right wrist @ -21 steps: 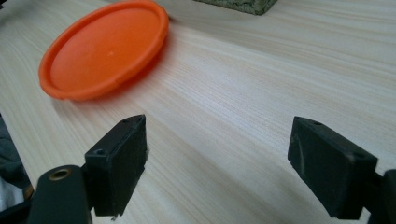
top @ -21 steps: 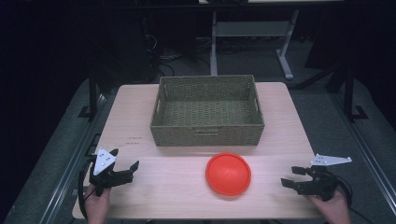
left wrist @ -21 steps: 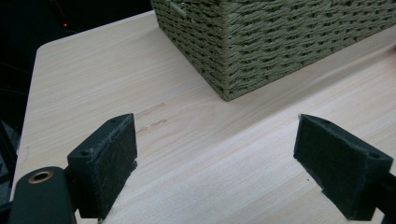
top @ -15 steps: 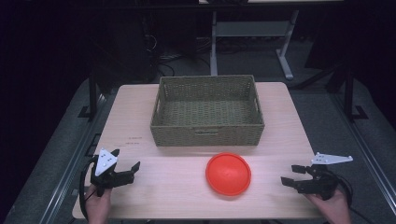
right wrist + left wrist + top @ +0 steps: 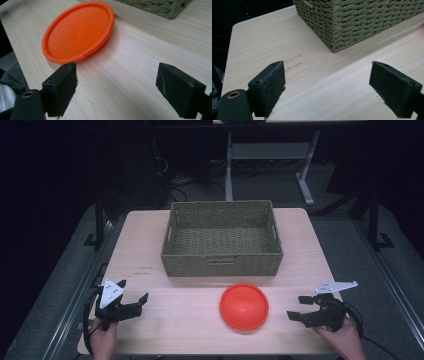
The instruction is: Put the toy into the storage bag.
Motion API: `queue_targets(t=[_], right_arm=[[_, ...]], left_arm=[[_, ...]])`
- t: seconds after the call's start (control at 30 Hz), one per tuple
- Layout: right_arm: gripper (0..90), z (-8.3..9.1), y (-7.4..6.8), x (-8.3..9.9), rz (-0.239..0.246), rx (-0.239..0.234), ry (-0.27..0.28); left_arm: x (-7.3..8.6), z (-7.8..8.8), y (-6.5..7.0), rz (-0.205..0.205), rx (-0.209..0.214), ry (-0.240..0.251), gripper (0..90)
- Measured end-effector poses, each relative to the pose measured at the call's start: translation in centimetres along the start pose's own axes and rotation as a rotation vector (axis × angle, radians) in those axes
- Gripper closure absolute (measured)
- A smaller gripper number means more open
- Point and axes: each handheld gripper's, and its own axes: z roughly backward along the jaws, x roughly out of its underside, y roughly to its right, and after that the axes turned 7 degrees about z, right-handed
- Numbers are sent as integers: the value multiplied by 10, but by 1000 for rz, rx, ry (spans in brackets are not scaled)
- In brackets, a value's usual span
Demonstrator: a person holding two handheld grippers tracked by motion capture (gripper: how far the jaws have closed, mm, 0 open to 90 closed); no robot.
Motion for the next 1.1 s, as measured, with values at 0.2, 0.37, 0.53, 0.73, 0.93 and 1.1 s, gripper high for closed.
queue_targets(t=[0.2,0.37,0.53,0.73,0.93,1.1], right_arm=[[156,-9,-5,-12,12,-28,-17],[157,-17,-4,-21,13,-44,-45],[158,-23,-3,-34,31,-54,-56],[159,-26,-6,-50,51,-93,-59],[160,-29,-9,-60,67,-103,-73],[161,-34,-11,-67,85,-114,-90]], left_arm=[[0,-1,-3,-1,-11,-5,128],[0,-1,-4,0,-8,-2,128],[0,-2,-2,-4,-9,-3,128],[0,-2,-2,-3,-7,-3,128],[0,-2,-1,-10,-7,-7,128],[0,-2,-1,-12,-6,-5,128]])
